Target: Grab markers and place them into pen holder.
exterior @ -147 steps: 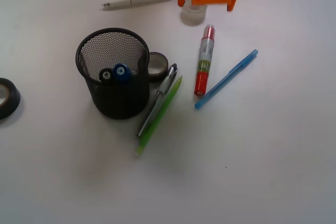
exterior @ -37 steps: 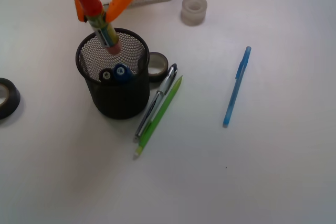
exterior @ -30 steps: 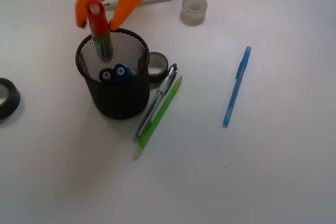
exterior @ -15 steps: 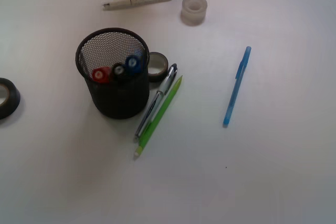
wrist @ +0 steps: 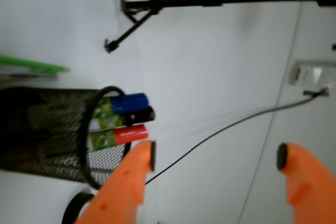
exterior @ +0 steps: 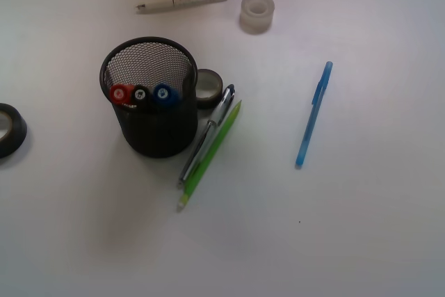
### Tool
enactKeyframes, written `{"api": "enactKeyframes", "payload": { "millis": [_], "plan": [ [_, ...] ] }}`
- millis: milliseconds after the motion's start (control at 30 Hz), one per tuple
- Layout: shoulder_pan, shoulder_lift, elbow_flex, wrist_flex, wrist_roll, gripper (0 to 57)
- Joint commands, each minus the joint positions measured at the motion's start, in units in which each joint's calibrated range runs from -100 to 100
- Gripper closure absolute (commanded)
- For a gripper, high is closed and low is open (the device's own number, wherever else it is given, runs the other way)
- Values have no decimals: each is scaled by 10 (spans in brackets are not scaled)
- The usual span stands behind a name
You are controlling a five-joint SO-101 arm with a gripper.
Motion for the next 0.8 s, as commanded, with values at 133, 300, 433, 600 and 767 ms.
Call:
{"api": "enactKeyframes", "payload": {
  "millis": [133,300,433,600,767],
  "plan": [
    [-5,-122,130,100,78,313],
    [1,-184,166,189,77,393],
    [46,-233,175,330,77,509],
    [86,-275,178,405,38,569],
    [84,-270,188,407,14,569]
  ]
}}
